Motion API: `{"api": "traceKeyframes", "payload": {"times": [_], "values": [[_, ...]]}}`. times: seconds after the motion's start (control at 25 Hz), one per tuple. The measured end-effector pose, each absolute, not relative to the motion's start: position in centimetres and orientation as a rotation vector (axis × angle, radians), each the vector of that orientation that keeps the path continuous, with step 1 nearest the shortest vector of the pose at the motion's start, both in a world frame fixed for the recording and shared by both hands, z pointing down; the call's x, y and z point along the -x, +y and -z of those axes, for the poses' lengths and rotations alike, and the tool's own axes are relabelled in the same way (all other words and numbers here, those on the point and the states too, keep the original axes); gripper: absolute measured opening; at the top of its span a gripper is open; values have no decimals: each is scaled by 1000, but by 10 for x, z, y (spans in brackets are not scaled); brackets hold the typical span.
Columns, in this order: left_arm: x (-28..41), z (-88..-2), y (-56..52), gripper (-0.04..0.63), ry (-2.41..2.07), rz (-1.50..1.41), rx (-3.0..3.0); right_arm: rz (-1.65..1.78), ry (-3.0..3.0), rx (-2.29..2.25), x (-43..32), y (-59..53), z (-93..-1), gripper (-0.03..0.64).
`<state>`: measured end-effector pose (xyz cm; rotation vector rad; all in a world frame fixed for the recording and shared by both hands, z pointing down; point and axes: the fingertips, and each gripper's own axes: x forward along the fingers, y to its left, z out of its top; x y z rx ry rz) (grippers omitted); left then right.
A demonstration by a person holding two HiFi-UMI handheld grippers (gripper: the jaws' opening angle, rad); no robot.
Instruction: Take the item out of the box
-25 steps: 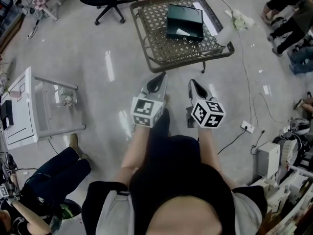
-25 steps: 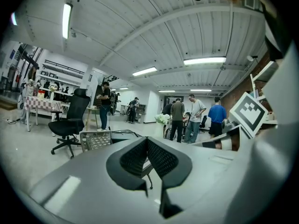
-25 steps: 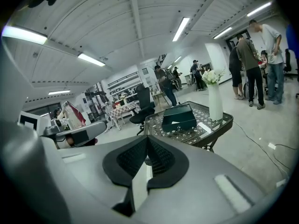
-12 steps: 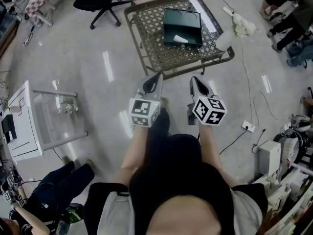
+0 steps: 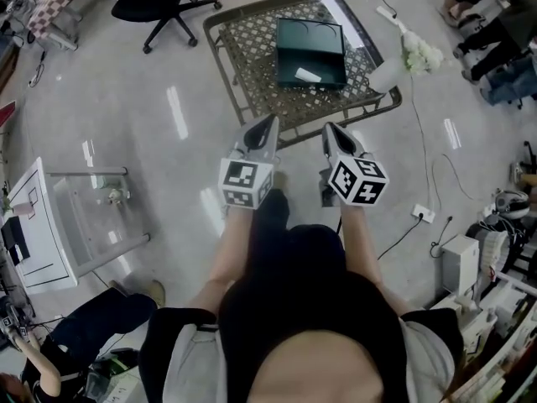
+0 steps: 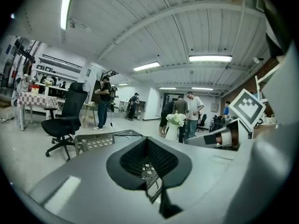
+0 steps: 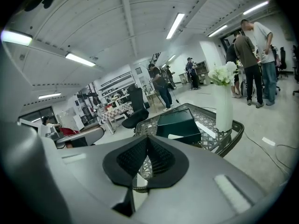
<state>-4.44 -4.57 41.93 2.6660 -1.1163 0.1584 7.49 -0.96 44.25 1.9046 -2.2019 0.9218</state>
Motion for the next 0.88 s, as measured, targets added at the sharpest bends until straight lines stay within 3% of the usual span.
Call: {"api": "traceKeyframes", "payload": {"times": [0.88], "values": [[28, -430, -110, 8, -1017, -198, -2726, -904, -2165, -1978, -86, -73, -447, 0]]}}
